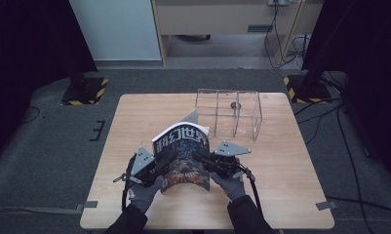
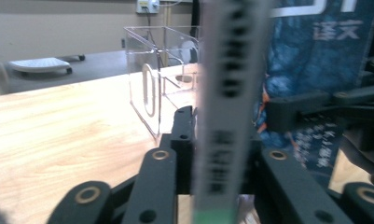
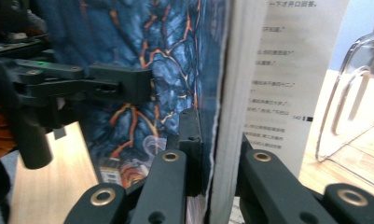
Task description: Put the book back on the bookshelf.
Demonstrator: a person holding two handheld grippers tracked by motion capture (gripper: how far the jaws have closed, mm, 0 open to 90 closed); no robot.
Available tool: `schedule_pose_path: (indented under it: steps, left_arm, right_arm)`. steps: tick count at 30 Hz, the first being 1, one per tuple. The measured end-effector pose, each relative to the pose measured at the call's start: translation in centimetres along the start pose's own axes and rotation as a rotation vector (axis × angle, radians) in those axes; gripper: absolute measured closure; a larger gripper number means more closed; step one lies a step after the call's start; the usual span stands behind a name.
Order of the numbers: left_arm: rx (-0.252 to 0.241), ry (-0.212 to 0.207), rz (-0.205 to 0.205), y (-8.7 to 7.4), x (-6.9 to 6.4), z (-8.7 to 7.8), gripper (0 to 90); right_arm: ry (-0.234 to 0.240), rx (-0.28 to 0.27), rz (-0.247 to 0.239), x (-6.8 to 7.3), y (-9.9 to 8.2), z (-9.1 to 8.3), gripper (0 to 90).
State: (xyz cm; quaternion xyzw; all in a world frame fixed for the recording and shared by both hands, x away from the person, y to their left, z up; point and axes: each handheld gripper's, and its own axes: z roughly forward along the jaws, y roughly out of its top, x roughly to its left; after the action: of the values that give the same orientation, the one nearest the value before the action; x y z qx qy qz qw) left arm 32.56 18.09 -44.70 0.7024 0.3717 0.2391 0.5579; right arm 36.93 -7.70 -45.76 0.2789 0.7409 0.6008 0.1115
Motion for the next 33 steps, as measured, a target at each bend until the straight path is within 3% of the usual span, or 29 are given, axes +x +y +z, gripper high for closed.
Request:
schedule_pose_path:
  steps: [4, 17, 23, 29, 33]
  left_arm:
    - [0.008, -0.014, 0.02, 0.0, -0.6, -0.6, 79.0]
    - [0.01, -0.034, 0.015, -0.5, -0.8, -1.9, 79.9]
    - [0.009, -0.046, 0.022, -0.6, -1.0, -2.1, 80.2]
    - [0.008, -0.047, 0.015, -0.7, -0.9, -2.2, 79.7]
    - [0.007, -0.053, 0.022, -0.7, -1.2, -2.3, 79.7]
  right_arm:
    - [-0.028, 0.001, -0.008, -0.1, 0.0, 0.0, 73.3]
    - [-0.035, -0.036, 0.01, -0.5, 0.5, -0.5, 59.6]
    - [-0.152, -0.131, 0.058, -1.9, 0.9, -1.9, 60.9]
    - [-0.278, -0.128, 0.076, -2.9, 1.0, -1.5, 59.1]
    - [-0.314, -0.115, 0.078, -3.7, 1.2, -0.3, 57.2]
